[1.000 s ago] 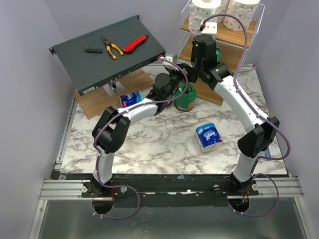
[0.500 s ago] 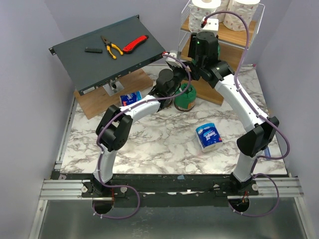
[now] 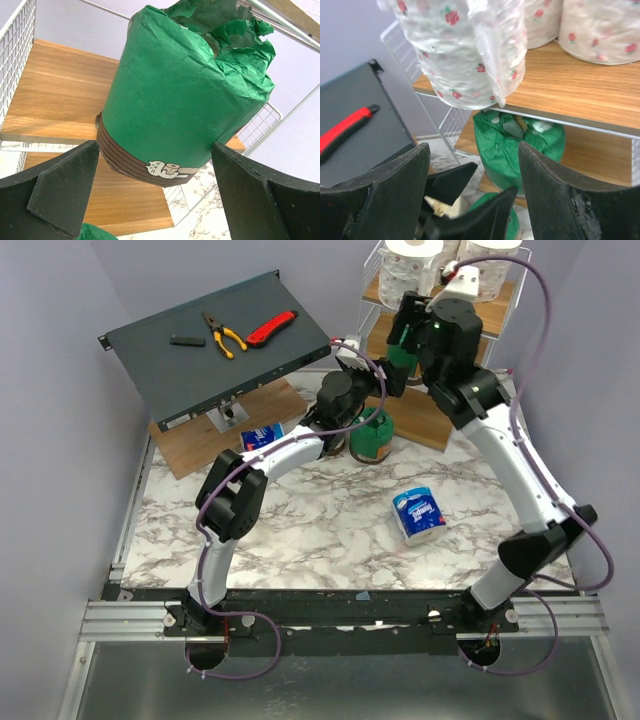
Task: Place and organize the paper towels onto the shelf
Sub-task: Place the paper towel on the shelf.
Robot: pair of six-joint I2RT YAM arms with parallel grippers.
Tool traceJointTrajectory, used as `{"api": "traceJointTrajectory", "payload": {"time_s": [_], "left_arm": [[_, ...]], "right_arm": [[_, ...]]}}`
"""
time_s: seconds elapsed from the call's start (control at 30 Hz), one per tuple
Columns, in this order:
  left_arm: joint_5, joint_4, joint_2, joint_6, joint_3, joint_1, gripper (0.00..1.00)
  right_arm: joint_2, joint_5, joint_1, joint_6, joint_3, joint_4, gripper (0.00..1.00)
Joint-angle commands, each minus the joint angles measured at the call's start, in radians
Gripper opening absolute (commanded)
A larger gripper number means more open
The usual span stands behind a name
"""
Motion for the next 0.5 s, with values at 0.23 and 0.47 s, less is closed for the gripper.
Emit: {"api": "traceJointTrajectory", "payload": {"time_s": [0.23,0.47], "left_arm": [[0.015,-0.057,0.034,0.019,0.078,0.019,0.99],[0.016,-0.065,0.042,0.019,0.096,0.023,0.99]], "right_arm": [[-0.371,-0.140,-0.004,0.153,-0.344,0.131,0.77],[-0.648,-0.162,-0.005,0.184,-0.716,0.295,0.77]]}}
